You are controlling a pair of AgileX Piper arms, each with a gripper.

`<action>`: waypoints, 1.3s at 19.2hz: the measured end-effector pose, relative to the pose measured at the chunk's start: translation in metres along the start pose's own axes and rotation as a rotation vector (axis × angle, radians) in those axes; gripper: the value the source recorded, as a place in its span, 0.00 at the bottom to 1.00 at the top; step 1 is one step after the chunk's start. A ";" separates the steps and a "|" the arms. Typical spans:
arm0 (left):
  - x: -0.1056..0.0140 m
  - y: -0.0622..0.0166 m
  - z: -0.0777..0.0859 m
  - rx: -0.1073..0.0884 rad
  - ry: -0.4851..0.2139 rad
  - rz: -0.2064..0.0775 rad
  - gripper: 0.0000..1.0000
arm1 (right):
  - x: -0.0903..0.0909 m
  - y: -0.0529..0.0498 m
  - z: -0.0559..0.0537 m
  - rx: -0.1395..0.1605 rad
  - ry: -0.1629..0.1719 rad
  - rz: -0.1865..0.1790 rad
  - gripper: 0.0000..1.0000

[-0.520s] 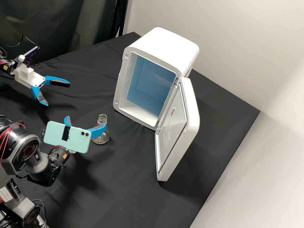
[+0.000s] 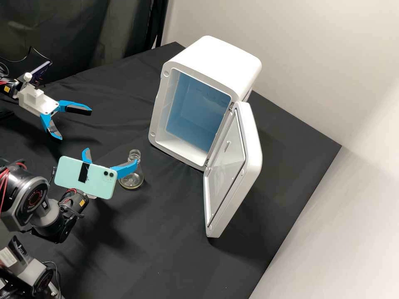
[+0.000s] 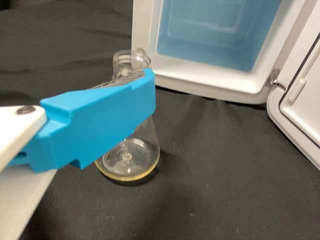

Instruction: Place the flask in the incubator

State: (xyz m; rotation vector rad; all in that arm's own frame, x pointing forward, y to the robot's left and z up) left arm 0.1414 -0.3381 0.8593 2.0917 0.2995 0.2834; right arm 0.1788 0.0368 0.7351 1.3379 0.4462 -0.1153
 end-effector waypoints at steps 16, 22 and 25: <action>0.001 -0.0004 0.002 0.003 -0.014 -0.003 1.00 | 0.035 -0.006 -0.008 0.043 -0.034 0.017 1.00; 0.001 -0.0012 0.002 -0.001 -0.014 -0.008 1.00 | 0.036 -0.003 -0.007 0.047 -0.040 0.035 1.00; 0.001 -0.0012 0.002 -0.001 -0.014 -0.008 1.00 | 0.035 0.002 -0.007 0.049 -0.038 0.056 1.00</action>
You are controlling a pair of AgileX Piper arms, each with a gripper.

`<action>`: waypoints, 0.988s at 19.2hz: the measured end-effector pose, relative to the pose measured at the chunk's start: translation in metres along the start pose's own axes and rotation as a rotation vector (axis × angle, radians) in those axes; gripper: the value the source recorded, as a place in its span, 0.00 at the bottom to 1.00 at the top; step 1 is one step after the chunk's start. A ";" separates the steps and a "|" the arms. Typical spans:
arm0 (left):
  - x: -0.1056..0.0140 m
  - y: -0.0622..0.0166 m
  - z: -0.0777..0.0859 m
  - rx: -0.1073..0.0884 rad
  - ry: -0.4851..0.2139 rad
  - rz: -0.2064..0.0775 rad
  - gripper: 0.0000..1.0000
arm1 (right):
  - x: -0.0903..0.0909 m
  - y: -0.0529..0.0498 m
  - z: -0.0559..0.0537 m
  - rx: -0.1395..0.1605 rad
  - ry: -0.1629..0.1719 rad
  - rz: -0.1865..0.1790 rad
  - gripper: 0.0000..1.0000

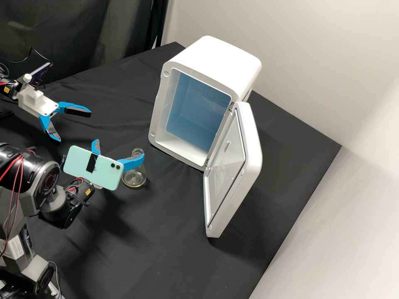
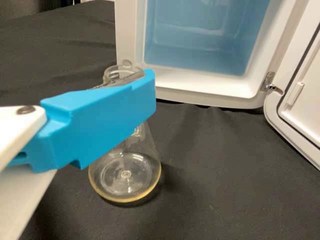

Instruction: Place the flask in the incubator

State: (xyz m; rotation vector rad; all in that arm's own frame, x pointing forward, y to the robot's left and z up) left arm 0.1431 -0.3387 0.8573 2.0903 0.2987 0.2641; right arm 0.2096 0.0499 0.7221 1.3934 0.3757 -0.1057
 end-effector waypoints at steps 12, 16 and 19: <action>0.000 -0.0001 0.000 0.000 -0.002 0.000 1.00 | 0.035 -0.001 0.020 0.013 -0.087 0.023 1.00; 0.001 -0.0005 0.003 0.004 -0.019 -0.004 1.00 | 0.041 -0.004 0.028 0.014 -0.114 0.014 1.00; 0.001 -0.0005 0.004 0.004 -0.021 -0.005 1.00 | 0.041 0.001 0.038 0.021 -0.152 0.034 1.00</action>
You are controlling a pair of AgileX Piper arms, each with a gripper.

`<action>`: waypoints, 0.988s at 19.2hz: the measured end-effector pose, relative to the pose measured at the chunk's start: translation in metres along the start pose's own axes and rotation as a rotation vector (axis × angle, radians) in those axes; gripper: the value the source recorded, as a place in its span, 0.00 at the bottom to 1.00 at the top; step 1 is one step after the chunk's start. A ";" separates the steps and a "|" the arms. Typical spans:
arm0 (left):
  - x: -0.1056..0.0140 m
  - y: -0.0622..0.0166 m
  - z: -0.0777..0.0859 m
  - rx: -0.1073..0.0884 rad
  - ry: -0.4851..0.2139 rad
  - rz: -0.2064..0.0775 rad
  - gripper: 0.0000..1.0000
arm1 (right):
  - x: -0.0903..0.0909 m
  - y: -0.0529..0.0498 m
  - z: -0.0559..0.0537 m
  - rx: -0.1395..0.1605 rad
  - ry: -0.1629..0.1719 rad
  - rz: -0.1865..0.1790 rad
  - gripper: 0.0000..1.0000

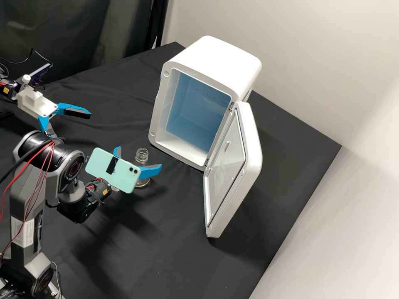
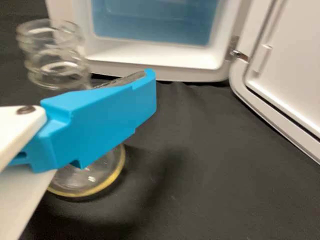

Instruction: Place the flask in the incubator

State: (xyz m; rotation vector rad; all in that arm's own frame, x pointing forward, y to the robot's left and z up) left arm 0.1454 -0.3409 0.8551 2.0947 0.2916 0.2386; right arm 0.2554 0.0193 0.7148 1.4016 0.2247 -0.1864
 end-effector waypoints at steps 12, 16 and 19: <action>0.002 -0.0006 0.004 0.004 -0.024 -0.005 1.00 | 0.010 0.004 0.018 0.009 -0.061 0.018 1.00; 0.002 -0.0006 0.004 0.004 -0.024 -0.005 1.00 | 0.011 0.002 0.018 -0.001 -0.047 0.000 0.00; 0.002 -0.0006 0.004 0.004 -0.024 -0.005 1.00 | 0.011 0.001 0.016 0.016 -0.018 -0.022 0.00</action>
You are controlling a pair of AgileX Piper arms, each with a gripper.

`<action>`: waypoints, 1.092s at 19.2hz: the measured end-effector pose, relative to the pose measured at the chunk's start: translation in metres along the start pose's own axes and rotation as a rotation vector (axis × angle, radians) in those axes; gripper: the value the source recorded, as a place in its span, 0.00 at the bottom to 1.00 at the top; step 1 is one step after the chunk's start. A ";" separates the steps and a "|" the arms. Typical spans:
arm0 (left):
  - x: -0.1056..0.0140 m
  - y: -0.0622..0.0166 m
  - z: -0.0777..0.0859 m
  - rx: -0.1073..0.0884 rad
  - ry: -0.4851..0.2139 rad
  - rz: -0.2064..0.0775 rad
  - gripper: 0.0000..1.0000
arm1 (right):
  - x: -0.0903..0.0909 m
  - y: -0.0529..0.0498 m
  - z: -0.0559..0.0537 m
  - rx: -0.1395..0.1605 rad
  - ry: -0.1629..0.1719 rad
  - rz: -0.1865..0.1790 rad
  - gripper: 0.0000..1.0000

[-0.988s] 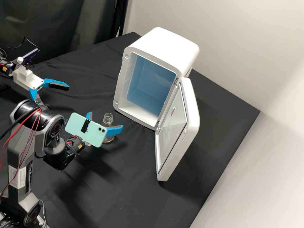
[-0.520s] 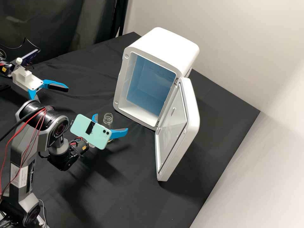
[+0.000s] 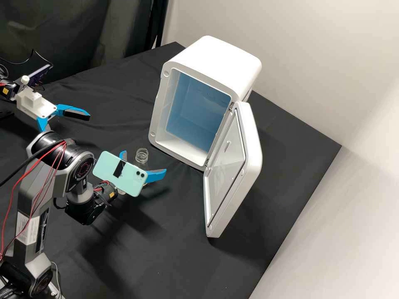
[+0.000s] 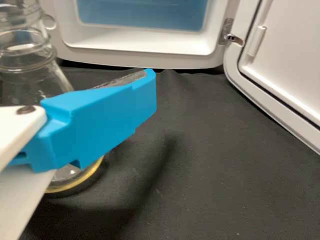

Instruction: Place the flask in the incubator

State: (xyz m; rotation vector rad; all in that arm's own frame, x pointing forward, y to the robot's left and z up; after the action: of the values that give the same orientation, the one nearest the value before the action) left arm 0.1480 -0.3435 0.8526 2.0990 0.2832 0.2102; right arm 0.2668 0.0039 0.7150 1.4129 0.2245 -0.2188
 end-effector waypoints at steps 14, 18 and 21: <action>-0.001 0.0005 -0.003 -0.003 0.018 0.004 1.00 | 0.001 -0.005 0.002 0.014 0.002 -0.029 0.00; -0.002 0.0006 -0.004 -0.005 0.025 0.006 1.00 | 0.001 -0.005 0.002 0.015 0.002 -0.029 0.00; -0.002 0.0007 -0.005 -0.005 0.027 0.006 1.00 | 0.001 -0.005 0.002 0.017 0.002 -0.029 0.00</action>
State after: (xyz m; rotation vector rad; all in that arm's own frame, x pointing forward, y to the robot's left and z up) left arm 0.1452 -0.3406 0.8555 2.0937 0.2923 0.2429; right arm 0.2662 0.0011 0.7099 1.4272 0.2453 -0.2441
